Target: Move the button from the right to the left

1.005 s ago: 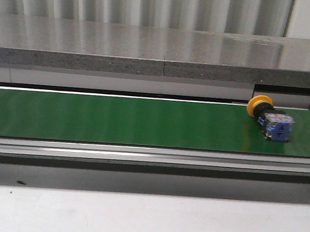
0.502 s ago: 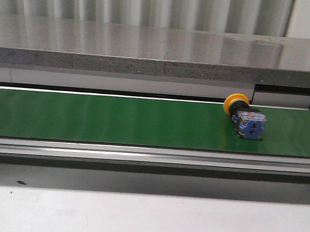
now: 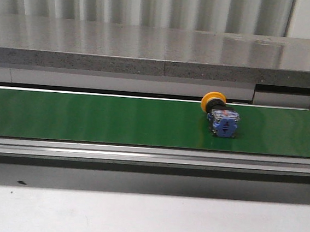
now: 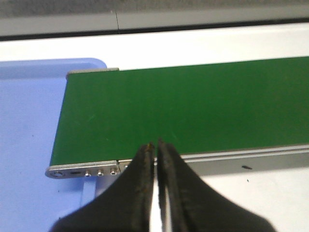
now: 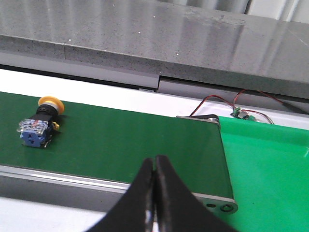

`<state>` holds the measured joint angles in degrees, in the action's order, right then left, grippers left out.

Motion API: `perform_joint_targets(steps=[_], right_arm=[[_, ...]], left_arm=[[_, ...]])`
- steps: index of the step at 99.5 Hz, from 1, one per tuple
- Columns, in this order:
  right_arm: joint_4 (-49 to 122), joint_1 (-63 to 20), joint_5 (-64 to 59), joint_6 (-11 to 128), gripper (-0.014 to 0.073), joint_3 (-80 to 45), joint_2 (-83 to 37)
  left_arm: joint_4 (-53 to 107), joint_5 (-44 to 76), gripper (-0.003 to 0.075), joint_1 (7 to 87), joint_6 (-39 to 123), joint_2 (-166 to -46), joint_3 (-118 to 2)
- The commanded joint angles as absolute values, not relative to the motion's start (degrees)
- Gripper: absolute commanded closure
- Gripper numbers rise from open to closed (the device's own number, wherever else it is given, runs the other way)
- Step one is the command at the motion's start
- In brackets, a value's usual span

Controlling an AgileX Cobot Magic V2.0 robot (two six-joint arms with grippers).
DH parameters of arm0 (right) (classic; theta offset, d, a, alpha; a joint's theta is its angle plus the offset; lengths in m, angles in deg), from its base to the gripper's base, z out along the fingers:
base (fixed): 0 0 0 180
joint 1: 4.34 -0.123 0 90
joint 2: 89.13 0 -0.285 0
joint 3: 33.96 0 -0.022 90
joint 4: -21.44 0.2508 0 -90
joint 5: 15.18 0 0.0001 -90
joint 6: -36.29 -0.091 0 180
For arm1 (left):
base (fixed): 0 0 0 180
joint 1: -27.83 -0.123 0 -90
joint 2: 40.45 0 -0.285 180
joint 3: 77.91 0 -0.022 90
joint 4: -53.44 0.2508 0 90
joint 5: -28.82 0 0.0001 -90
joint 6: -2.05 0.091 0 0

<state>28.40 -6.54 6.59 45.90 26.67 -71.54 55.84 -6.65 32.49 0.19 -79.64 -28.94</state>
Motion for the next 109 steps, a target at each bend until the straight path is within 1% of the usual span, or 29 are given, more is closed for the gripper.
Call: perform_joint_targets(steps=[1, 2, 3, 5, 6, 7, 10, 12, 15, 20, 24, 52, 72, 82, 109], right_arm=[[28.03, -6.5, 2.15, 46.62, 0.0662, 25.21, -71.1], [28.03, -6.5, 2.15, 46.62, 0.0662, 25.21, -71.1], [28.03, -6.5, 2.15, 46.62, 0.0662, 25.21, -71.1], [28.03, -6.5, 2.09, 46.62, 0.0662, 25.21, -71.1], [28.03, -6.5, 2.09, 46.62, 0.0662, 25.21, -71.1], [28.03, -6.5, 2.09, 46.62, 0.0662, 25.21, -71.1], [28.03, -6.5, 2.09, 46.62, 0.0662, 25.21, -71.1], [28.03, -6.5, 2.09, 46.62, 0.0662, 25.21, -71.1], [28.03, -6.5, 2.09, 46.62, 0.0662, 25.21, -71.1], [28.03, -6.5, 2.09, 46.62, 0.0662, 25.21, -71.1], [28.03, -6.5, 2.09, 46.62, 0.0662, 25.21, -71.1], [28.03, -6.5, 2.09, 46.62, 0.0662, 25.21, -71.1], [28.03, -6.5, 2.09, 46.62, 0.0662, 25.21, -71.1], [28.03, -6.5, 2.09, 46.62, 0.0662, 25.21, -71.1], [28.03, -6.5, 2.09, 46.62, 0.0662, 25.21, -71.1]], left_arm=[[55.58, -7.09, 0.0496, 32.9, -0.46, -84.75, -33.76], [55.58, -7.34, 0.0477, 32.9, -0.46, -85.45, -33.97], [55.58, -7.76, 0.0439, 32.9, -0.46, -85.8, -34.16], [55.43, -8.19, 0.0399, 32.9, -0.46, -86.8, -34.7], [55.43, -8.35, 0.0358, 32.9, -0.46, -87.13, -35.06], [55.35, -8.49, 0.0338, 32.9, -0.46, -87.77, -35.21], [55.35, -9.02, 0.0239, 32.9, -0.46, -88.95, -35.85], [55.35, -9.14, 0.0204, 32.9, -0.46, -89.79, -36.24], [55.35, -8.89, 0.0127, 32.9, -0.46, -90.83, -36.79], [55.35, -8.49, 0.0059, 32.9, -0.46, -92.4, -37.52], [55.35, -8.49, 0.0035, 32.9, -0.46, -93.41, -37.89], [52.32, -7.48, 0.0089, 32.9, -0.46, -96.51, -38.9], [40.02, -12.56, 0.0102, 33.24, 0.09, -102.6, -44.44], [35.7, -13.51, 0.0102, 36.4, 0.97, -106.45, -47.26], [35.69, -14.37, 0.0102, 49.0, -5.9, -121.87, -57.76]])
